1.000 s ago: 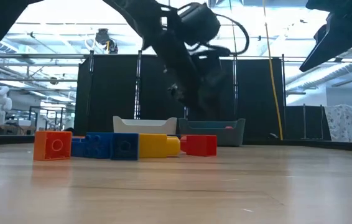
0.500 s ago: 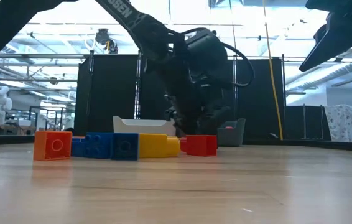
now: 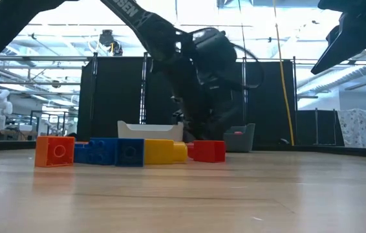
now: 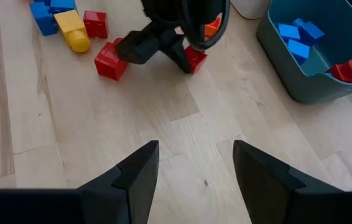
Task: Sort blocks by size
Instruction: Put the red cube 4 stud game piece into the white bin, then put the orange cube 4 stud game piece into the white bin
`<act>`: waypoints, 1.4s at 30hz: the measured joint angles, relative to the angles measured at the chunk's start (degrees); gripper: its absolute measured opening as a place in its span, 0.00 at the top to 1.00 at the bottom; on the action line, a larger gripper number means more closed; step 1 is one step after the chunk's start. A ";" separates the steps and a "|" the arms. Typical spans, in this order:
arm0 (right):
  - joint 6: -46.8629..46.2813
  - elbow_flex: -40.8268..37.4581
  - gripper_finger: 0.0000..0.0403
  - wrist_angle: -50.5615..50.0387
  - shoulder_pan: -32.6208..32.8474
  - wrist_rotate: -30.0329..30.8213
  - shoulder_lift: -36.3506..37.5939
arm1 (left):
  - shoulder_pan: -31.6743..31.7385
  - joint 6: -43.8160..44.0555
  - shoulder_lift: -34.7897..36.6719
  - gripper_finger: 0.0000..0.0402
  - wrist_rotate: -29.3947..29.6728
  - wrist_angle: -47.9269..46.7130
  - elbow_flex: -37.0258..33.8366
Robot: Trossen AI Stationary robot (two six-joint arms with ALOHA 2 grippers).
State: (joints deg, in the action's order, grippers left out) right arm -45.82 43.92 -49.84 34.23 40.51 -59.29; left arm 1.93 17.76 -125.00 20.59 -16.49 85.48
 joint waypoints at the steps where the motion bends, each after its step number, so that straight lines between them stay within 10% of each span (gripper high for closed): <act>1: 0.00 0.00 0.52 -0.01 0.01 0.00 0.00 | -0.23 0.22 0.79 0.65 -0.60 -0.13 0.19; 16: 0.02 0.01 0.52 -0.20 0.00 0.00 0.02 | 12.00 1.37 18.93 0.65 11.12 -18.94 -0.91; 28: 0.04 0.02 0.52 -0.16 -0.01 -0.04 0.02 | 25.76 -0.13 20.08 0.62 4.55 -16.45 -6.13; 35: 0.04 0.02 0.52 0.05 0.01 -0.04 0.02 | 25.73 -0.52 20.02 0.36 4.40 -16.37 -6.15; 42: 0.04 0.02 0.52 0.34 0.01 -0.04 0.02 | 21.44 1.16 20.04 0.33 -1.78 -15.20 -5.79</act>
State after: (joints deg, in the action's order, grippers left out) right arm -45.78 43.94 -49.50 34.24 40.47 -59.27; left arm 23.36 18.92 -104.97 18.81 -31.69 79.69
